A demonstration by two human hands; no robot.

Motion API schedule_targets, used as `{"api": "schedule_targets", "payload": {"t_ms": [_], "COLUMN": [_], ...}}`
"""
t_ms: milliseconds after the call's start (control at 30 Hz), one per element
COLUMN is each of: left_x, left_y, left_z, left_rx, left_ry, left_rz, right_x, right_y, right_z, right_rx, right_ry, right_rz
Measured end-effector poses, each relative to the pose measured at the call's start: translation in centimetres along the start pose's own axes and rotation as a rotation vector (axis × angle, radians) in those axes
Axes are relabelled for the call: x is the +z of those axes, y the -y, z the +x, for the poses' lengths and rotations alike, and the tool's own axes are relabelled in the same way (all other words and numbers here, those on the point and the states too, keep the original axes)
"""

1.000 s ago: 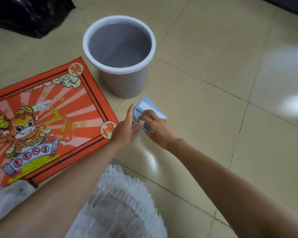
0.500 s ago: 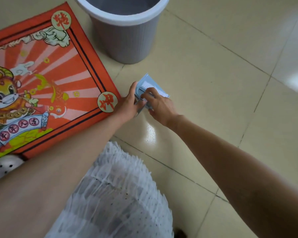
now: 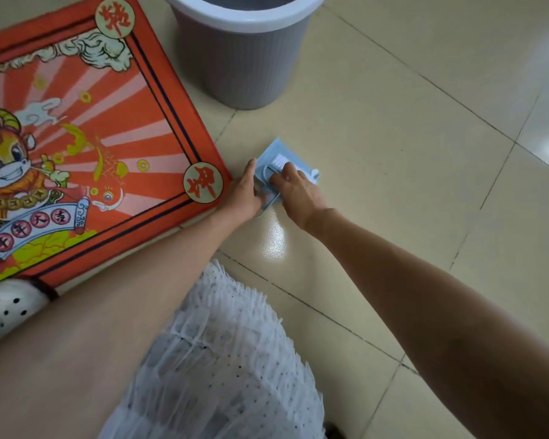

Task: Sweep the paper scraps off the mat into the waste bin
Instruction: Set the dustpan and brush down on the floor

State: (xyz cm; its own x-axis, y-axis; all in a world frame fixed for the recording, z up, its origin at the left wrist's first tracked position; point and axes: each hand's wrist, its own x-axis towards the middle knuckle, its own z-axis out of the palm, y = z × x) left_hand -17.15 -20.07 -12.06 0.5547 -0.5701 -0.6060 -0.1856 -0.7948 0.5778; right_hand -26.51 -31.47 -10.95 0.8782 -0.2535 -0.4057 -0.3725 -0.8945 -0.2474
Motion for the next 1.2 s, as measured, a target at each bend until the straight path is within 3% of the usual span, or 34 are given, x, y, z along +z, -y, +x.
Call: {"api": "schedule_targets", "payload": {"t_ms": [400, 700, 933, 1200], "left_x": [-1.4, -6.4, -12.8, -22.7], "left_y": [-0.2, -2.4, -4.0, -5.9], "left_z": [-0.9, -2.9, -6.8, -13.3], "left_rx": [-0.015, 0.037, 0.083, 0.134], "left_ry": [0.077, -0.084, -0.252, -0.510], "left_rz": [-0.078, 0.067, 0.024, -0.002], "right_x": [-1.0, -6.3, -12.1, -21.4], "right_y": [0.2, 3.9, 8.5, 15.4], "right_z": [0.0, 1.0, 0.8, 0.1], "right_rx": [0.063, 0.064, 0.097, -0.023], "right_ry": [0.102, 0.056, -0.050, -0.165], "right_rz": [0.000, 0.048, 0.270, 0.297]}}
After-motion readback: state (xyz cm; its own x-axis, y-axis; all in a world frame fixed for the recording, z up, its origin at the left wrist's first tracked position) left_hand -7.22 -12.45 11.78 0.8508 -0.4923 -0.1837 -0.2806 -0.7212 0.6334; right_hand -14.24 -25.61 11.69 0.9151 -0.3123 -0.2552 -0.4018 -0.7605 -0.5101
